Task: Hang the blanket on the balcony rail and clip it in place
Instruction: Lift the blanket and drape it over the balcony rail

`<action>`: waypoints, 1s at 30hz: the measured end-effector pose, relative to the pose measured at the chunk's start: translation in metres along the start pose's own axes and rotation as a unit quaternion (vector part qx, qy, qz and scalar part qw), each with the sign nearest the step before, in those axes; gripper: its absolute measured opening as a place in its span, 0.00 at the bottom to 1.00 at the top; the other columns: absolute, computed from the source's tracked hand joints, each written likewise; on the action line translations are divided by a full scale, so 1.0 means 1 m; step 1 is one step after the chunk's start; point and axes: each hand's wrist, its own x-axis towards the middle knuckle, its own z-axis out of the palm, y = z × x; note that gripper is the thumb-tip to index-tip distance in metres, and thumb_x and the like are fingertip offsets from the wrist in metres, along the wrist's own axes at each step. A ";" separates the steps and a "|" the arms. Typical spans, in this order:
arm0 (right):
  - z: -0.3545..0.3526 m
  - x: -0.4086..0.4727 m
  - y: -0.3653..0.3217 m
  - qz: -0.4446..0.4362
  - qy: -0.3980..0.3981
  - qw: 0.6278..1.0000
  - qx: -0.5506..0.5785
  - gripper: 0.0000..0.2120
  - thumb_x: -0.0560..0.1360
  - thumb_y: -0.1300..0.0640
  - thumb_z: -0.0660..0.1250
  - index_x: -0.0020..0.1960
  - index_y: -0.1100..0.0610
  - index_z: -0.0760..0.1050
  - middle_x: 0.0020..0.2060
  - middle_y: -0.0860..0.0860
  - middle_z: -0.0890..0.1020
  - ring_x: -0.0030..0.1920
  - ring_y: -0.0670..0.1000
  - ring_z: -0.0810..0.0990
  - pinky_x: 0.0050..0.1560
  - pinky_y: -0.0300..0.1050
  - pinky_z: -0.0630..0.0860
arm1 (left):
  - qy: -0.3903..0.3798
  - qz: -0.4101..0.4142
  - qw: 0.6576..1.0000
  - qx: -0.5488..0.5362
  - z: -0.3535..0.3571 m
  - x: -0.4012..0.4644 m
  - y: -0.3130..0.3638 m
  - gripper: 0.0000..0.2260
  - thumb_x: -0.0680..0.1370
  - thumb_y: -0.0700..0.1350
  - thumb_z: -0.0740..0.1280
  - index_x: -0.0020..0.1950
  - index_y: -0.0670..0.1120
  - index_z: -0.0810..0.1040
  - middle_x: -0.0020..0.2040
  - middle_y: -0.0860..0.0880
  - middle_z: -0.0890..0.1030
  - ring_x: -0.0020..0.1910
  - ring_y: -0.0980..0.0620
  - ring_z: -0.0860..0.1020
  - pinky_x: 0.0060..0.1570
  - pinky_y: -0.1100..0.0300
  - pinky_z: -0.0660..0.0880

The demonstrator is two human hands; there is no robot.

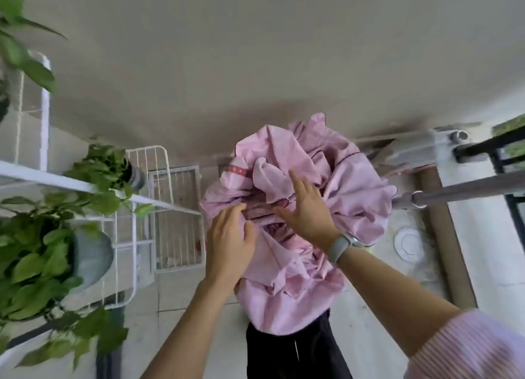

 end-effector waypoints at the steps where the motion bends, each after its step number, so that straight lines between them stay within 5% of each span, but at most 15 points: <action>1: 0.010 0.014 0.003 -0.006 0.005 1.000 -0.009 0.39 0.71 0.48 0.67 0.74 0.57 0.50 0.71 0.56 0.62 0.69 0.59 0.61 0.67 0.56 0.63 | 0.008 -0.013 1.000 -0.014 0.006 0.007 -0.006 0.15 0.74 0.37 0.63 0.61 0.41 0.74 0.58 0.44 0.78 0.60 0.45 0.74 0.59 0.57 0.67; 4: 0.023 0.043 0.006 0.042 -0.022 0.998 -0.031 0.29 0.73 0.51 0.65 0.70 0.58 0.59 0.66 0.58 0.69 0.63 0.61 0.67 0.59 0.57 0.68 | 0.031 -0.028 0.999 -0.020 0.018 0.019 -0.019 0.16 0.74 0.38 0.64 0.62 0.42 0.73 0.58 0.45 0.77 0.60 0.48 0.73 0.59 0.59 0.66; 7: 0.016 0.050 0.013 0.065 0.009 0.998 0.026 0.09 0.73 0.55 0.65 0.49 0.59 0.71 0.45 0.59 0.80 0.47 0.61 0.77 0.45 0.53 0.72 | 0.047 -0.019 0.997 -0.061 0.021 0.023 -0.022 0.14 0.74 0.37 0.64 0.59 0.42 0.75 0.56 0.46 0.78 0.56 0.50 0.74 0.58 0.62 0.67; 10: -0.017 0.043 0.009 0.028 0.041 0.992 0.112 0.11 0.72 0.58 0.67 0.37 0.58 0.66 0.27 0.47 0.70 0.34 0.53 0.68 0.36 0.45 0.62 | 0.063 0.024 0.992 -0.108 0.013 0.030 -0.005 0.15 0.73 0.45 0.62 0.58 0.43 0.75 0.55 0.47 0.79 0.55 0.54 0.75 0.57 0.64 0.68; 12: -0.042 0.033 -0.003 -0.006 0.031 0.992 0.126 0.09 0.73 0.59 0.66 0.38 0.61 0.68 0.26 0.44 0.67 0.33 0.52 0.67 0.34 0.44 0.60 | 0.036 0.049 0.990 -0.130 0.006 0.036 0.014 0.19 0.72 0.50 0.62 0.61 0.45 0.73 0.58 0.49 0.76 0.58 0.56 0.72 0.60 0.63 0.68; 17: -0.103 0.003 -0.036 -0.083 0.026 0.982 0.167 0.04 0.76 0.64 0.60 0.49 0.63 0.73 0.37 0.50 0.79 0.42 0.53 0.77 0.44 0.46 0.72 | -0.055 0.044 0.985 -0.160 -0.020 0.050 0.066 0.37 0.67 0.46 0.75 0.71 0.49 0.60 0.69 0.46 0.66 0.67 0.47 0.67 0.65 0.50 0.68; 20: -0.145 -0.019 -0.061 -0.139 0.032 0.972 0.186 0.09 0.75 0.65 0.57 0.48 0.60 0.77 0.39 0.47 0.81 0.41 0.48 0.78 0.45 0.39 0.74 | -0.111 0.066 0.973 -0.190 -0.040 0.046 0.090 0.43 0.66 0.45 0.76 0.73 0.54 0.53 0.71 0.58 0.58 0.69 0.65 0.56 0.66 0.70 0.59; 22: -0.171 -0.034 -0.080 -0.164 0.018 0.965 0.204 0.13 0.75 0.69 0.58 0.45 0.56 0.79 0.39 0.45 0.82 0.38 0.47 0.79 0.43 0.34 0.73 | -0.147 0.076 0.961 -0.220 -0.054 0.040 0.108 0.42 0.66 0.45 0.76 0.71 0.60 0.53 0.72 0.58 0.60 0.68 0.70 0.58 0.62 0.74 0.59; 24: -0.192 -0.048 -0.097 -0.175 0.029 0.962 0.206 0.17 0.76 0.70 0.58 0.43 0.51 0.79 0.39 0.44 0.83 0.39 0.46 0.80 0.43 0.35 0.74 | -0.165 0.072 0.946 -0.270 -0.071 0.034 0.131 0.34 0.68 0.40 0.73 0.64 0.66 0.62 0.63 0.60 0.72 0.59 0.70 0.70 0.54 0.76 0.66; 26: -0.213 -0.061 -0.114 -0.178 0.070 0.959 0.209 0.19 0.76 0.69 0.59 0.40 0.46 0.75 0.36 0.37 0.82 0.38 0.40 0.78 0.41 0.31 0.72 | -0.136 0.083 0.942 -0.296 -0.090 0.030 0.156 0.19 0.70 0.37 0.71 0.45 0.63 0.76 0.41 0.62 0.80 0.41 0.64 0.75 0.40 0.72 0.70; 30: -0.250 -0.088 -0.140 -0.161 0.198 0.932 0.256 0.14 0.74 0.67 0.64 0.40 0.48 0.71 0.30 0.37 0.80 0.35 0.36 0.76 0.38 0.30 0.70 | -0.072 0.108 0.945 -0.300 -0.129 0.025 0.202 0.17 0.70 0.37 0.70 0.25 0.54 0.76 0.22 0.58 0.72 0.26 0.62 0.66 0.30 0.65 0.65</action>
